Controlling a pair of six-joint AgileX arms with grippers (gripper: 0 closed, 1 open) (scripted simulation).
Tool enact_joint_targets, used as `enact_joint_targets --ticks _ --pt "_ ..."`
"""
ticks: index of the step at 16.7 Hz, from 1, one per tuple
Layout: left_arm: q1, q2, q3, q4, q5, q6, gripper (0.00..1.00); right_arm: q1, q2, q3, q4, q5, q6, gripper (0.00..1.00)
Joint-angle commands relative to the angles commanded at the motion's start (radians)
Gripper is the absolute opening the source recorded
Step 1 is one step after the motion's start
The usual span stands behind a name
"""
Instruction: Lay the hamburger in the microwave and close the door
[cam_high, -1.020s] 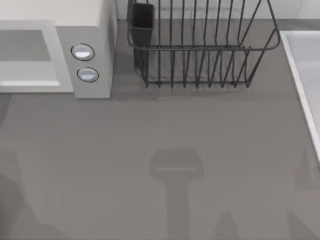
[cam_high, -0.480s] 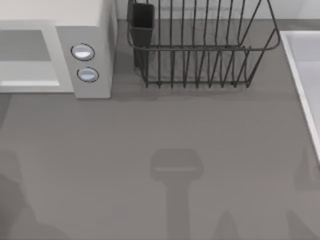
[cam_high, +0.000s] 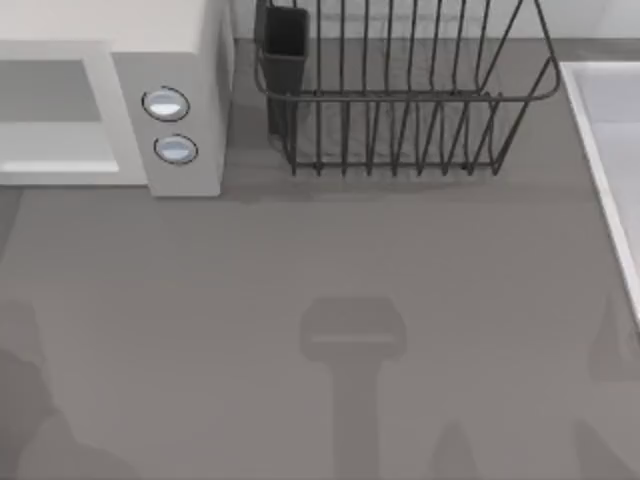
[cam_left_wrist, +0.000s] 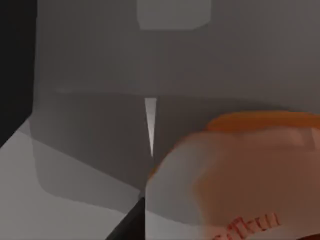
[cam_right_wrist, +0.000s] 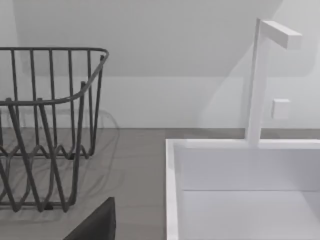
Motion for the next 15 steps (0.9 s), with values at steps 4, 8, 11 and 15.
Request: enact_joint_targets --ticks 4,8,11,15 --pt "0.001 -0.053 0.097 -0.155 0.0 -0.001 0.0 0.0 0.0 0.0 0.0 0.0 0.0 1.0" --pt "-0.003 -0.129 0.213 -0.363 0.0 -0.004 0.0 0.0 0.0 0.0 0.0 0.0 0.0 1.0" --pt "-0.006 -0.166 0.255 -0.422 0.0 -0.006 0.0 0.0 0.0 0.0 0.0 0.0 0.0 1.0" --pt "-0.005 -0.162 0.25 -0.421 -0.001 -0.004 0.0 0.0 0.0 0.0 0.0 0.0 0.0 1.0"
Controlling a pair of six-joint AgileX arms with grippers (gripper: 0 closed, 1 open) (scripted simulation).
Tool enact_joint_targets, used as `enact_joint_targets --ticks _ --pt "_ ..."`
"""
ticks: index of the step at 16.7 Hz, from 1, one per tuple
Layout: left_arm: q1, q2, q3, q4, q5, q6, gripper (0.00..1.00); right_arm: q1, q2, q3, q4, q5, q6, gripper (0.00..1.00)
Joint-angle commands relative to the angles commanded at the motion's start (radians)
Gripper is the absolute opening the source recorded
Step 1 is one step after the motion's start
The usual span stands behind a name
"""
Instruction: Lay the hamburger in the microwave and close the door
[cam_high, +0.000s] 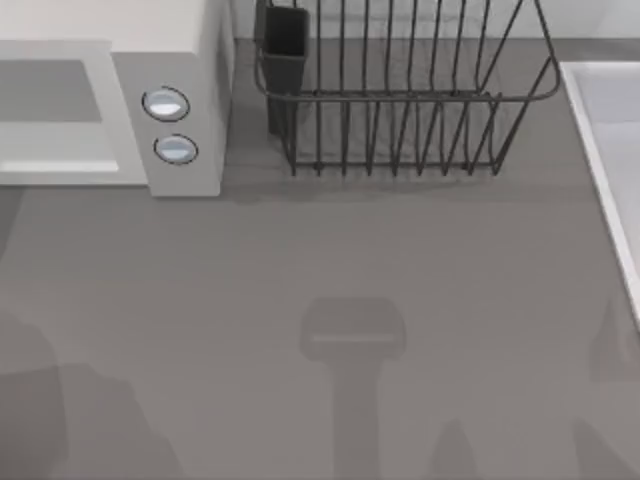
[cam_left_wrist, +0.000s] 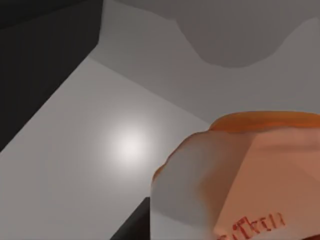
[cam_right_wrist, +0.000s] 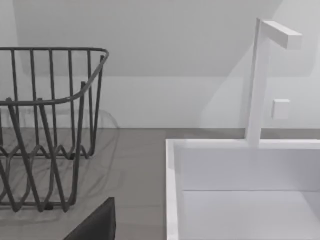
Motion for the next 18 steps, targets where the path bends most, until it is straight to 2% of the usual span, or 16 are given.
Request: enact_joint_targets --ticks 4,8,12,18 --pt "-0.006 0.026 0.002 0.059 0.007 -0.008 0.0 0.0 0.0 0.0 0.0 0.0 0.0 1.0" --pt "-0.035 0.112 0.001 0.279 0.031 -0.031 0.0 0.0 0.0 0.0 0.0 0.0 0.0 1.0" --pt "-0.082 0.235 -0.018 0.63 0.069 -0.068 0.0 0.0 0.0 0.0 0.0 0.0 0.0 1.0" --pt "-0.172 0.427 -0.087 1.289 0.134 -0.145 0.0 0.0 0.0 0.0 0.0 0.0 0.0 1.0"
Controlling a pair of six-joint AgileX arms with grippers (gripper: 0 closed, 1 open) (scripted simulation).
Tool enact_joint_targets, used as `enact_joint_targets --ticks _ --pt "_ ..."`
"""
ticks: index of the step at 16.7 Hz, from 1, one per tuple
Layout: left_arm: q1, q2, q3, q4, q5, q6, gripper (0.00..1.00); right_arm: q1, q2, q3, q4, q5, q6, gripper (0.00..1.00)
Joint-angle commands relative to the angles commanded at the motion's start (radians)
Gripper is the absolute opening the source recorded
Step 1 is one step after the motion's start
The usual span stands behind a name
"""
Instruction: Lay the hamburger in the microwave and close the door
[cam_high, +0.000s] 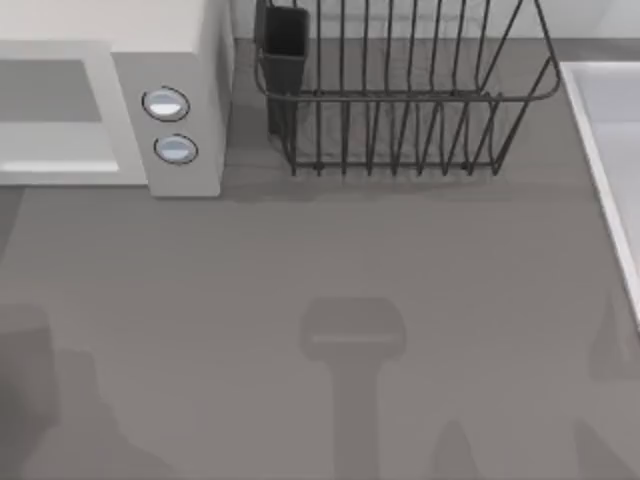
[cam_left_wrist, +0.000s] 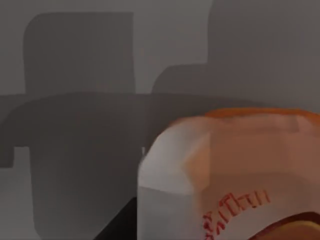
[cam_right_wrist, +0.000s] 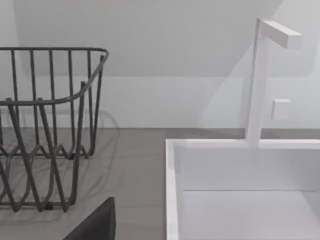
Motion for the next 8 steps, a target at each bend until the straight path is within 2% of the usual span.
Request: enact_joint_targets --ticks 4,8 --pt "-0.058 0.107 -0.06 0.391 0.036 -0.048 0.0 0.0 0.0 0.0 0.0 0.0 0.0 1.0" --pt "-0.101 0.169 -0.099 0.631 0.059 -0.076 0.0 0.0 0.0 0.0 0.0 0.0 0.0 1.0"
